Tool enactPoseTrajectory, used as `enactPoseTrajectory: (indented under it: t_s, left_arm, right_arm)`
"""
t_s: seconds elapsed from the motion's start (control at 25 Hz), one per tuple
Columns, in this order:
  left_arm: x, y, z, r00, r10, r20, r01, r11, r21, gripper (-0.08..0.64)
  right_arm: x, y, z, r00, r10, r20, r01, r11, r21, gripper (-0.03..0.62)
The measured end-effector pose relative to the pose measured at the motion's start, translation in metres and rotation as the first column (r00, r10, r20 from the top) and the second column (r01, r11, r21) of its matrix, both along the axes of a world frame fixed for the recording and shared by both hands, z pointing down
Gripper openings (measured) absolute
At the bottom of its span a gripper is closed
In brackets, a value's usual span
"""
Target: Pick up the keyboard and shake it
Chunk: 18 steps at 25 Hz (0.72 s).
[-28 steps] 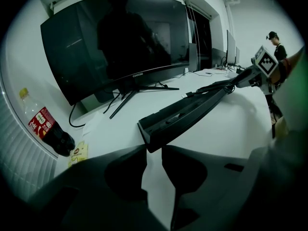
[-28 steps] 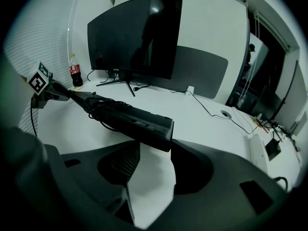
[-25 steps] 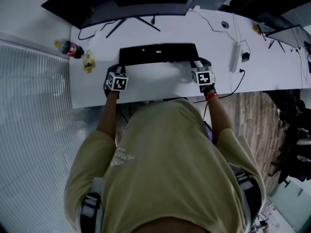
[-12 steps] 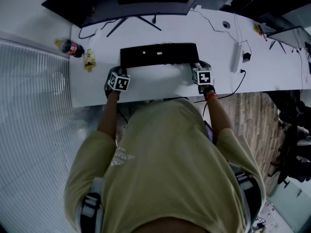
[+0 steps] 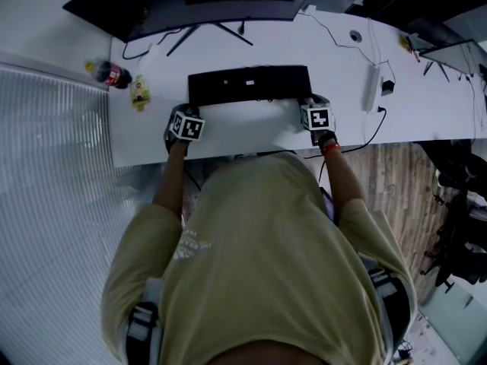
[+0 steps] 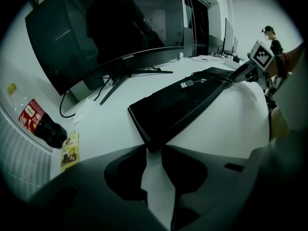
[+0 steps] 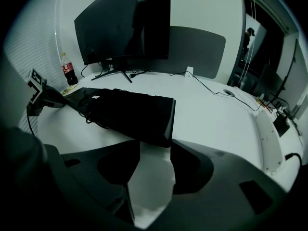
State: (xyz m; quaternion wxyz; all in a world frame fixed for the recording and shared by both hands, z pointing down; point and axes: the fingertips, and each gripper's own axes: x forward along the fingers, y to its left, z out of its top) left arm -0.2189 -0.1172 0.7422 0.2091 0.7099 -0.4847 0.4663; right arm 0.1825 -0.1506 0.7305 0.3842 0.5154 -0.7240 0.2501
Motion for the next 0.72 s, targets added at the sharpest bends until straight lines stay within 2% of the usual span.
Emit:
enactPoseTrajectory:
  t_s: [0.2,0.72]
  left_arm:
    - [0.0008,0.0014,-0.0005,1.0,0.01,0.018,-0.009,1.0,-0.01,0.112]
    - [0.0036,0.0064,-0.0001,1.0,0.023,0.007,-0.023,1.0,-0.011,0.112]
  right_arm:
    - [0.0002,0.0008,0.0026,1.0,-0.007,-0.003,0.007,1.0,-0.018,0.212]
    - [0.0008,0.0067,0.0039,1.0,-0.018,-0.008,0.017,0.999,-0.04,0.209]
